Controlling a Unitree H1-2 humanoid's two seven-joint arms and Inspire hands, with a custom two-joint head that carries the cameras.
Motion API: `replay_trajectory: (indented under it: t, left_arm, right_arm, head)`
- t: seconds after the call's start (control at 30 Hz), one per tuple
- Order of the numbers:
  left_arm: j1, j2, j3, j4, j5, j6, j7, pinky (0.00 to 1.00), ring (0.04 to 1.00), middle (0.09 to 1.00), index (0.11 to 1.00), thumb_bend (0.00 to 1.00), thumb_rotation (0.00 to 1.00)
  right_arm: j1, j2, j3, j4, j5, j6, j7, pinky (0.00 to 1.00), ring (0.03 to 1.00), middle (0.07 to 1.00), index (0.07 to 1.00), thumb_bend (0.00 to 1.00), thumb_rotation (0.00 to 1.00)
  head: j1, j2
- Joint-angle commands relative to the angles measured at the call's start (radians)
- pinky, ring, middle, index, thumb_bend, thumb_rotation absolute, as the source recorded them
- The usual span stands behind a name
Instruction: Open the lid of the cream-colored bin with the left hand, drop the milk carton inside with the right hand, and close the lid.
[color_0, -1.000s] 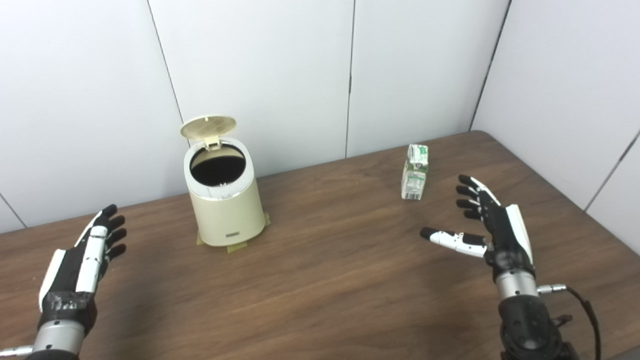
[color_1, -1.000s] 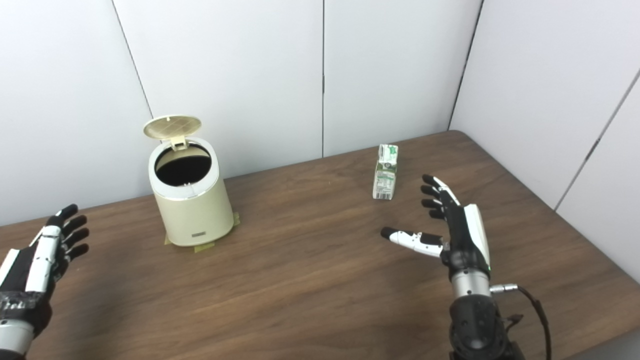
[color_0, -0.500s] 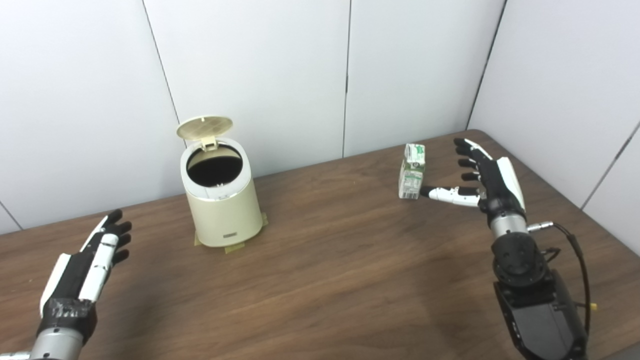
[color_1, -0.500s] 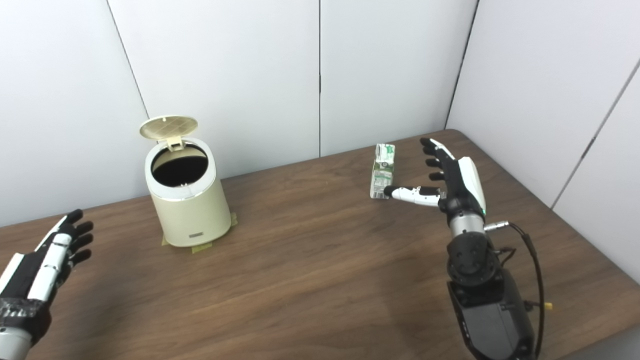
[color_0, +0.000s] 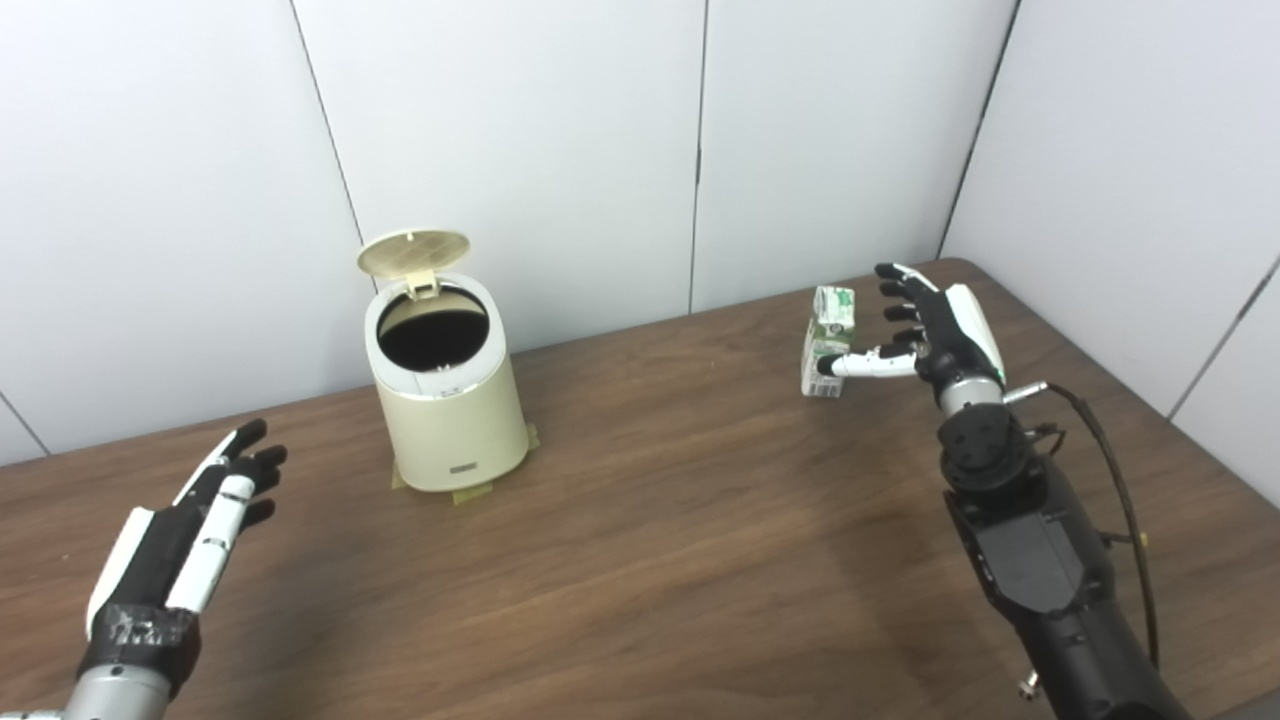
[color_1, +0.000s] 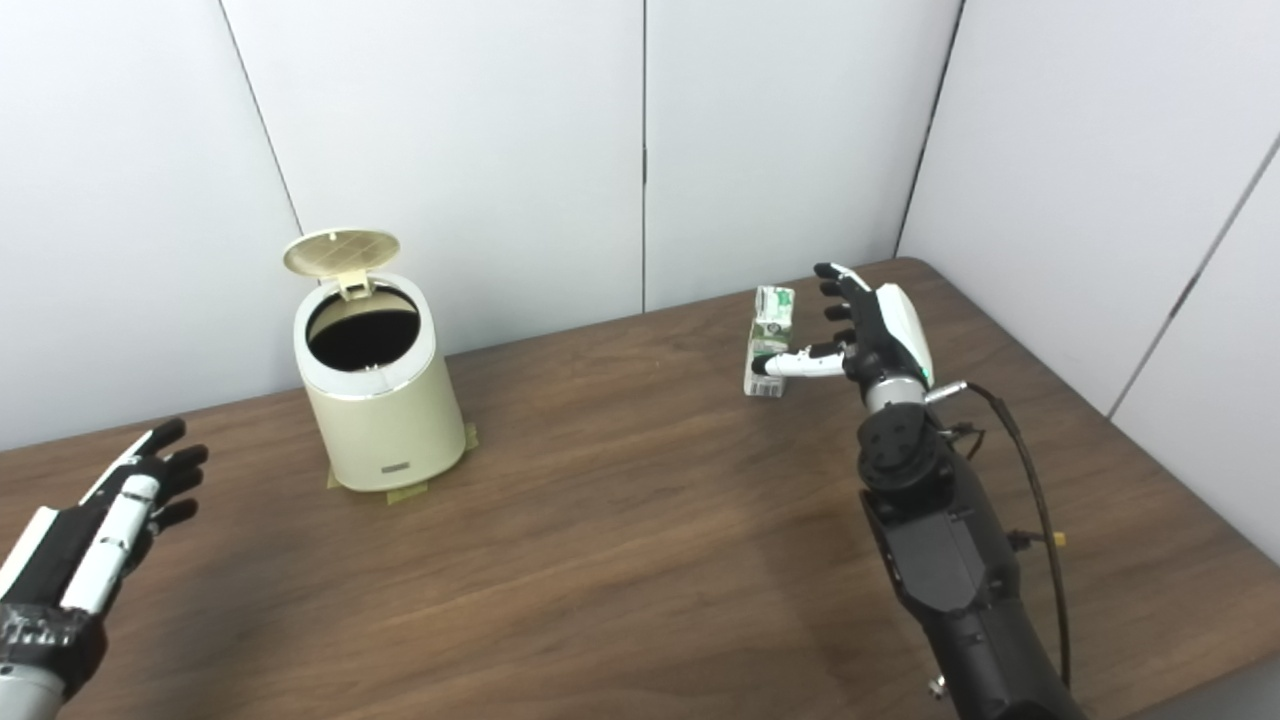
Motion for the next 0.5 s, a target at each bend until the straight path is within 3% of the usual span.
replay_trajectory:
  t: [0.0,0.17,0.47]
  left_arm:
    - [-0.032,0.017,0.009,-0.031,0.008,-0.006,-0.002,0.9,0.921,0.906,0.962,0.24,0.85]
    - [-0.046,0.03,0.013,-0.032,0.014,-0.005,-0.014,0.91,0.934,0.921,0.965,0.26,0.86]
    - [-0.057,0.036,0.019,-0.032,0.032,-0.005,-0.034,0.95,0.963,0.935,0.971,0.25,0.9]
  right_arm:
    - [-0.073,-0.059,0.001,0.005,-0.02,-0.051,-0.022,0.69,0.805,0.865,0.867,0.85,0.1]
    - [-0.12,-0.085,0.028,0.087,-0.015,-0.087,-0.018,0.73,0.807,0.858,0.848,0.89,0.1]
    - [-0.154,-0.078,0.061,0.137,-0.021,-0.061,-0.033,0.72,0.805,0.841,0.832,0.88,0.1]
  head:
    - [0.0,0.0]
    - [0.003,-0.003]
    - [0.007,-0.002]
